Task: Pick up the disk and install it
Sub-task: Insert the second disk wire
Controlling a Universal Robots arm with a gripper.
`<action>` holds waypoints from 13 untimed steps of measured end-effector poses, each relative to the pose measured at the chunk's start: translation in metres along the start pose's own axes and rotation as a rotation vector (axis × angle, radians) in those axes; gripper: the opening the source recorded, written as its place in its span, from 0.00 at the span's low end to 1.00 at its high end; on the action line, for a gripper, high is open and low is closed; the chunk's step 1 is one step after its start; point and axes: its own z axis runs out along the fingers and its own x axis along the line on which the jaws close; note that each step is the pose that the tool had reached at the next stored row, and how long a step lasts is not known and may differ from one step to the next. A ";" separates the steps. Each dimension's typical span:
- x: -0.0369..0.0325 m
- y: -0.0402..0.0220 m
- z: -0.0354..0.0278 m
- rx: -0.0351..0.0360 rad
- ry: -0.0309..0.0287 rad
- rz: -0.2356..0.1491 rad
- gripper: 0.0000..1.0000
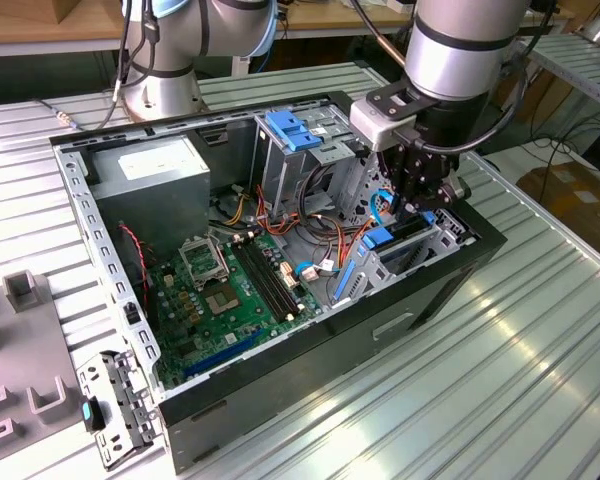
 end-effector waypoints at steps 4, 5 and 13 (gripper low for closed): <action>0.0006 0.0002 0.0020 -0.0010 0.0004 0.001 0.16; 0.0009 0.0002 0.0024 -0.0012 0.0005 0.002 0.16; 0.0040 0.0007 0.0061 -0.0016 0.0010 0.004 0.16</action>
